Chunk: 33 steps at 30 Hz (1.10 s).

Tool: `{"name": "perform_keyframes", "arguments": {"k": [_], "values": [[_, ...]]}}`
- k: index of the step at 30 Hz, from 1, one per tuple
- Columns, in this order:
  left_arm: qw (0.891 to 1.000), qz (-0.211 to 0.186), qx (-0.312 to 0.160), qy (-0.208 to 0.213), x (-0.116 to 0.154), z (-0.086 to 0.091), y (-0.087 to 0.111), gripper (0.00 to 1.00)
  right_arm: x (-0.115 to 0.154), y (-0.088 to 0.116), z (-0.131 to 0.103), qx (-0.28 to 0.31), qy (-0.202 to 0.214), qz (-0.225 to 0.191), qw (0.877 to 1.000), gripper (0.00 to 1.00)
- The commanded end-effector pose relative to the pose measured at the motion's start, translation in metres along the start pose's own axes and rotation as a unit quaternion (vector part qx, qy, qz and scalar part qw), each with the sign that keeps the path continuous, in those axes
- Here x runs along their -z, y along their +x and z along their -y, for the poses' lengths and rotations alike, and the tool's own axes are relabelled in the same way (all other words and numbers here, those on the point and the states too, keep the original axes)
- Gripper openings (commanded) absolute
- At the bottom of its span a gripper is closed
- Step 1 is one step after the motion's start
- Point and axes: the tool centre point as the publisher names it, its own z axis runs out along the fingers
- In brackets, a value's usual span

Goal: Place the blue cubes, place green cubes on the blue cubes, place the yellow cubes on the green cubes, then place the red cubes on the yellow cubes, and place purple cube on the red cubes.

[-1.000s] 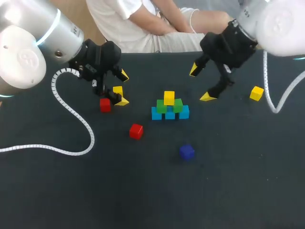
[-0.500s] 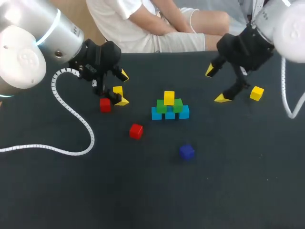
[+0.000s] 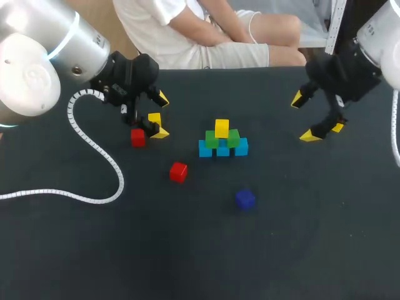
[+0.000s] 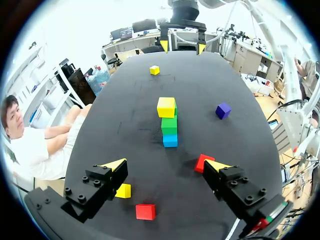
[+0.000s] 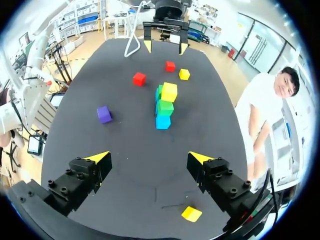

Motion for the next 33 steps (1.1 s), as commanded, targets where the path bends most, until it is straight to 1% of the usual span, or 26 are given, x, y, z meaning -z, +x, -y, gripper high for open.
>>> {"name": "perform_keyframes", "arguments": {"k": [1,23,24,27,28,29,33], "values": [[1.000,0.001,-0.001,0.001,0.000,0.000,0.001,1.00,-0.002,0.002,-0.001,0.001,-0.001,0.001,1.000,1.00],[1.000,0.001,-0.001,0.001,0.000,0.000,0.001,1.00,-0.002,0.001,0.000,-0.001,-0.002,0.001,1.000,1.00],[1.000,0.001,-0.001,0.001,0.000,0.000,0.001,1.00,-0.005,0.002,0.000,-0.011,-0.014,0.007,1.000,1.00],[1.000,0.001,-0.001,0.001,0.000,0.000,0.001,1.00,-0.004,0.012,0.003,-0.023,0.002,-0.016,1.000,1.00],[1.000,0.001,-0.001,0.001,0.000,0.000,0.001,1.00,-0.001,0.017,0.005,-0.030,0.006,-0.011,0.999,1.00],[1.000,0.001,-0.001,0.001,0.000,0.000,0.001,1.00,0.004,0.022,0.008,-0.038,0.016,-0.018,0.999,1.00],[1.000,0.001,-0.001,0.001,0.000,0.000,0.001,1.00,0.023,0.044,0.017,-0.068,0.045,-0.024,0.996,1.00]]}}
